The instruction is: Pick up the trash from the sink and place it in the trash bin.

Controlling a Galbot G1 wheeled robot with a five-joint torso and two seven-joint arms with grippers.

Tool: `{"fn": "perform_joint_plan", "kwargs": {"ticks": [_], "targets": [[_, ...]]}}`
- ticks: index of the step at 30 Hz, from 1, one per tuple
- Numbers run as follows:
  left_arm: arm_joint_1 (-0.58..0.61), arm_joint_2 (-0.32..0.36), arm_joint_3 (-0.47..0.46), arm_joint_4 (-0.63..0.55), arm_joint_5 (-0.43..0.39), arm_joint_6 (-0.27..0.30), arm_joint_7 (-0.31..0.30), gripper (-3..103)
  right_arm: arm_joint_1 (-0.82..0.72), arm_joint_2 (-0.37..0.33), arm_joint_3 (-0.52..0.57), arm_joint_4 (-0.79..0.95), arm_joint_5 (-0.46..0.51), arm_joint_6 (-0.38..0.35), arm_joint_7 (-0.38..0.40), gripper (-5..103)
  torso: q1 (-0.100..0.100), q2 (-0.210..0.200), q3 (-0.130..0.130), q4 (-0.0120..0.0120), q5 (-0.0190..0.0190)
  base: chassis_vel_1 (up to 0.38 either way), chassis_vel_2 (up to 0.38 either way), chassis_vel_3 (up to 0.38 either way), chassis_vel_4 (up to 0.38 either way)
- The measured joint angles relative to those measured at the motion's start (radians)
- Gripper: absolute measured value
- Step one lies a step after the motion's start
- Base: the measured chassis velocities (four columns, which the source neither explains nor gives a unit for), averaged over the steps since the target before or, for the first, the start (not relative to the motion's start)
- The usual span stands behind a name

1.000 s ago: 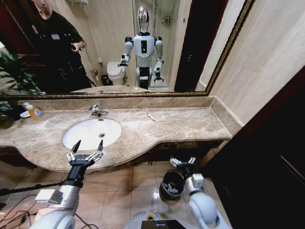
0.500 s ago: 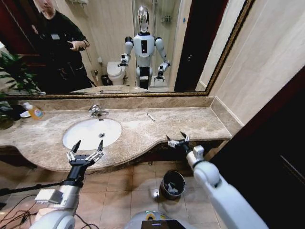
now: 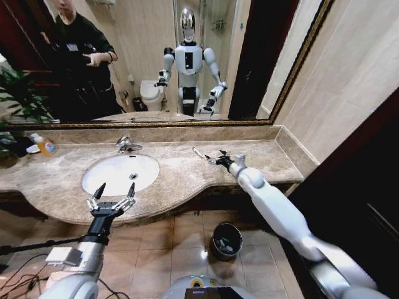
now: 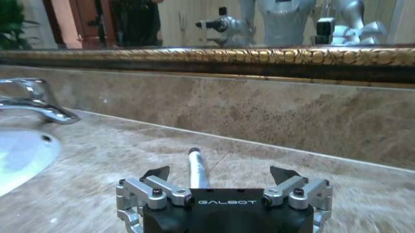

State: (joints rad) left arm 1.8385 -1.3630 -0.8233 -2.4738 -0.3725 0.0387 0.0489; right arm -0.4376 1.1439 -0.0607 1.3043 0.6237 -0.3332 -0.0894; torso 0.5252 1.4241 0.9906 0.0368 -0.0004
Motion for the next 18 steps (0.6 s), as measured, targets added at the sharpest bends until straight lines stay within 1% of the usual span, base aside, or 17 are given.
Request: {"fn": "perform_joint_plan", "kwargs": {"ticks": [2,5,9,10,11,13,14,18], "targets": [[0.0,0.0,0.0,0.0,0.0,0.0,0.0,100,0.019,0.01,-0.007,-0.026,-0.001,0.0,-0.006,100,0.0,0.0,0.0,0.0001,0.0002,0.0,0.0,0.0,0.0],[0.0,0.0,0.0,0.0,0.0,0.0,0.0,100,0.1,0.05,-0.026,-0.142,-0.012,0.0,-0.059,100,0.0,0.0,0.0,0.0002,0.0,0.0,0.0,0.0,0.0],[0.0,0.0,0.0,0.0,0.0,0.0,0.0,100,0.107,0.051,-0.005,-0.18,-0.023,-0.005,-0.072,100,0.0,0.0,0.0,0.0004,0.0005,0.0,0.0,0.0,0.0],[0.0,0.0,0.0,0.0,0.0,0.0,0.0,100,0.095,0.044,0.015,-0.181,-0.027,-0.01,-0.072,100,0.0,0.0,0.0,0.0002,0.0001,0.0,0.0,0.0,0.0],[0.0,0.0,0.0,0.0,0.0,0.0,0.0,100,0.089,0.042,0.028,-0.194,-0.031,-0.014,-0.072,102,0.0,0.0,0.0,-0.0009,0.0002,0.0,0.0,0.0,0.0],[0.0,0.0,0.0,0.0,0.0,0.0,0.0,100,0.089,0.044,0.03,-0.201,-0.033,-0.016,-0.072,102,0.0,0.0,0.0,-0.0008,0.0004,0.0,0.0,0.0,0.0],[0.0,0.0,0.0,0.0,0.0,0.0,0.0,100,0.093,0.052,0.032,-0.217,-0.036,-0.017,-0.072,97,0.0,0.0,0.0,-0.0009,0.0006,0.0,0.0,0.0,0.0],[0.0,0.0,0.0,0.0,0.0,0.0,0.0,100,0.095,0.069,0.024,-0.226,-0.044,-0.016,-0.072,95,0.0,0.0,0.0,0.0001,0.0004,0.0,0.0,0.0,0.0]]}}
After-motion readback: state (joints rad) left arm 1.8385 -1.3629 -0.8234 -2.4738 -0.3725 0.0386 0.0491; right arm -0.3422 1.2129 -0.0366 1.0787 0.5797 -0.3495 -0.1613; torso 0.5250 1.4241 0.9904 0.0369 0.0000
